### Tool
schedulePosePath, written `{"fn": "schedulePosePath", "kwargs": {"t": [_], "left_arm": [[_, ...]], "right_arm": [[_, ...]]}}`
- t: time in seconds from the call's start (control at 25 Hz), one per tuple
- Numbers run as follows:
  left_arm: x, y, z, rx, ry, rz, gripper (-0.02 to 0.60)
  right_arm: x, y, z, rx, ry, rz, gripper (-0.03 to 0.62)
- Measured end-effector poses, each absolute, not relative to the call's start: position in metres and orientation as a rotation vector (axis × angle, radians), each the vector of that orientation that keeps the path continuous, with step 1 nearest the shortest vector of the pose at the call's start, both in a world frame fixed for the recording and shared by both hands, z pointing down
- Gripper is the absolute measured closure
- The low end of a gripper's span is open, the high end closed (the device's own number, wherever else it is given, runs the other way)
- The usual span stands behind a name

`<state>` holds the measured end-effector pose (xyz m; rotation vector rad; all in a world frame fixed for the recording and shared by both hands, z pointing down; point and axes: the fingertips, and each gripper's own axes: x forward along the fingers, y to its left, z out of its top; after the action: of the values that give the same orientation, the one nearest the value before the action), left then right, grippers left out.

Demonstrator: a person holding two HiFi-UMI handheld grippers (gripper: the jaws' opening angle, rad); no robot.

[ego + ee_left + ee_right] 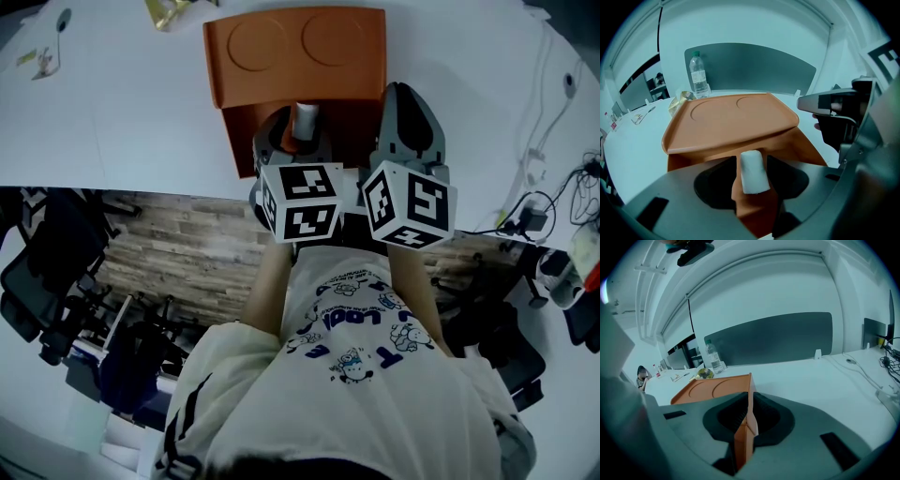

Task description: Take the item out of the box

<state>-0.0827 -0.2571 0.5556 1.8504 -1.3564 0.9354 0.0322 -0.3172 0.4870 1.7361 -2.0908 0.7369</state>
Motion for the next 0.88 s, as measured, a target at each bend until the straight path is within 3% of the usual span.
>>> {"fn": "schedulePosePath", "kwargs": {"t": [0.88], "left_arm": [[-0.078,-0.258,0.575,1.814,-1.284,0.97,0.362]], "right_arm": [[0.033,-0.328,0.5,1.741,-2.073,0.771,0.54]]}}
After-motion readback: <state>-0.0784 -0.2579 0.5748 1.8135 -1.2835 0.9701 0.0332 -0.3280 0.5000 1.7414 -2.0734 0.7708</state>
